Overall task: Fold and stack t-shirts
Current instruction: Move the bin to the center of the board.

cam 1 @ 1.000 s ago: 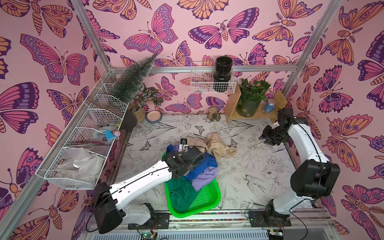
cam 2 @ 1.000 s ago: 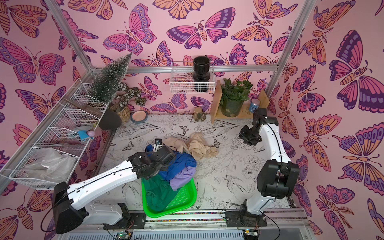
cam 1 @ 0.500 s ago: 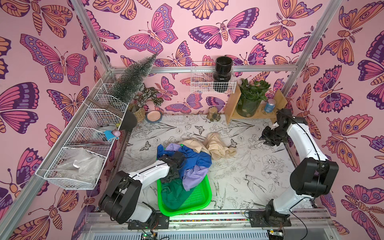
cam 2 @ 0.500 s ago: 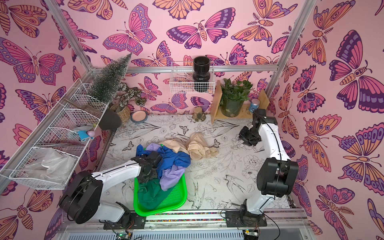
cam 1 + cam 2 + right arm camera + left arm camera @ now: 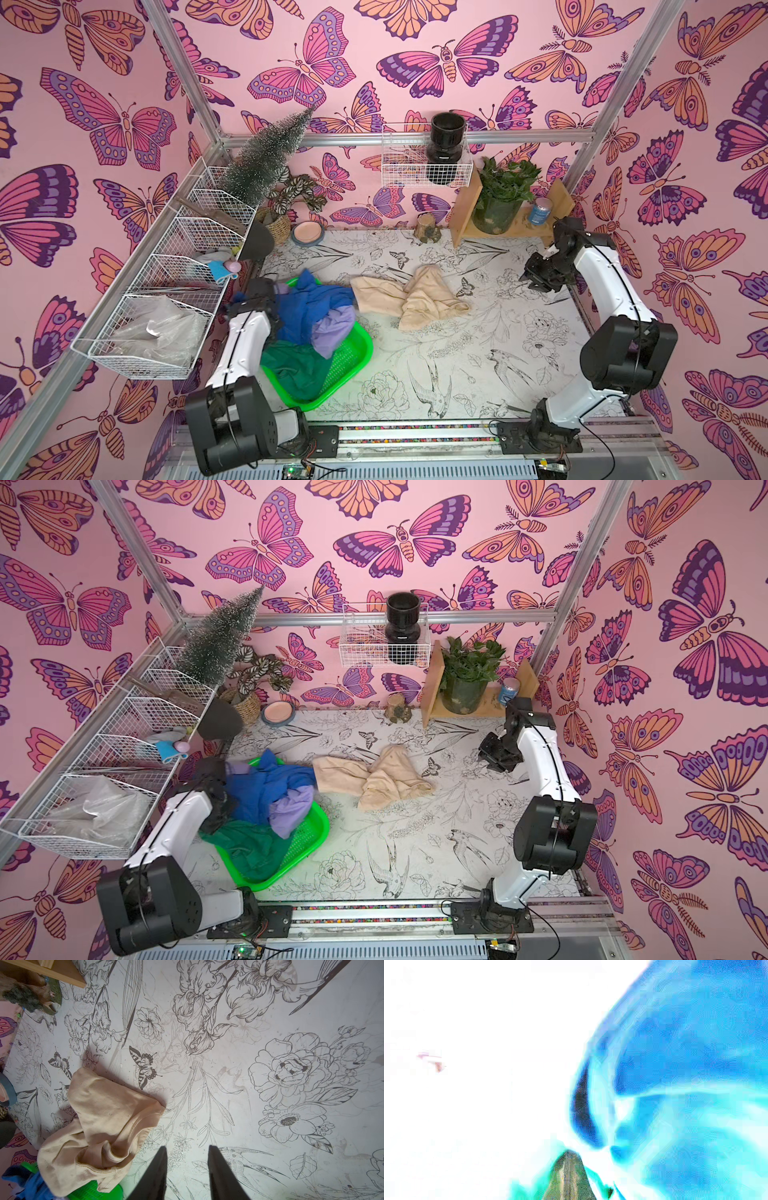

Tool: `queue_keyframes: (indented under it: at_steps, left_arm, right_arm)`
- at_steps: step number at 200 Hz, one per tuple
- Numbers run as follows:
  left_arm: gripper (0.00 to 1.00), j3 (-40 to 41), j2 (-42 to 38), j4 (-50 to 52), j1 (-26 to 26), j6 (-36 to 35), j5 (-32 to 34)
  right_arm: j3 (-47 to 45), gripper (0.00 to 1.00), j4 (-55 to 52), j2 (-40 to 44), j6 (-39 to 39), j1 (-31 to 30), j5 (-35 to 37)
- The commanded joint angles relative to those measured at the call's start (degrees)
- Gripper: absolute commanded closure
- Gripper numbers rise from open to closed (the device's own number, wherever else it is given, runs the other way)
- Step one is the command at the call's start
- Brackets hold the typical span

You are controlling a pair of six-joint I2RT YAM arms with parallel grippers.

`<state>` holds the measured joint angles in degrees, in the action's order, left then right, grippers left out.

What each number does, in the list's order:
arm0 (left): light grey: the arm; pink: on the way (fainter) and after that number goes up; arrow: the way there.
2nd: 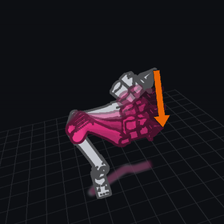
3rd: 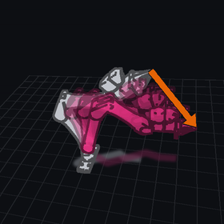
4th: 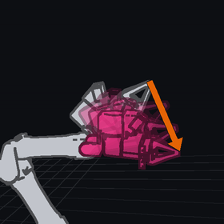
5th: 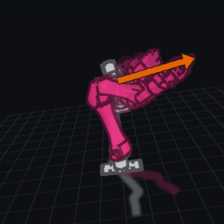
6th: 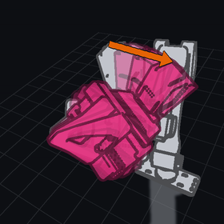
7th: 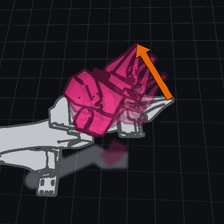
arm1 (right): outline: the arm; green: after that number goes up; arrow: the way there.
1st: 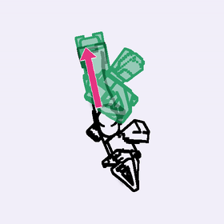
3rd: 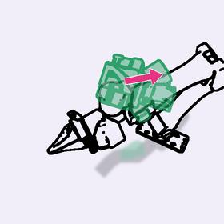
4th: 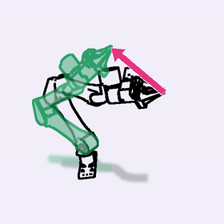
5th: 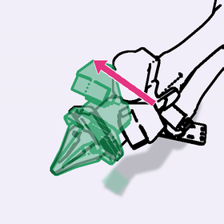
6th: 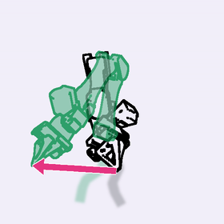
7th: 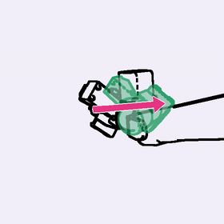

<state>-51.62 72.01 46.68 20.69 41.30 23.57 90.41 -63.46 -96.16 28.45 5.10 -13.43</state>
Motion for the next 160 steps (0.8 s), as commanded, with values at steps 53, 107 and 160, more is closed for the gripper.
queue_keyframes:
  at_steps: [53, 107, 160]
  left_arm:
    - [1.00, -4.4, -2.9, 4.4, -1.8, -5.8, -5.3]
    - [1.00, -2.5, -4.8, -2.2, -26.7, -3.2, -7.1]
    - [1.00, 1.4, 1.6, -7.7, -44.9, 1.1, -12.2]
  right_arm:
    - [1.7, 0.64, -1.5, -0.1, -0.5, -0.4, 0.1]
    - [0.8, 0.65, -1.2, -1.0, -0.1, -0.4, -0.5]
    - [1.1, 0.65, -1.9, -1.8, -0.1, -0.4, -0.1]
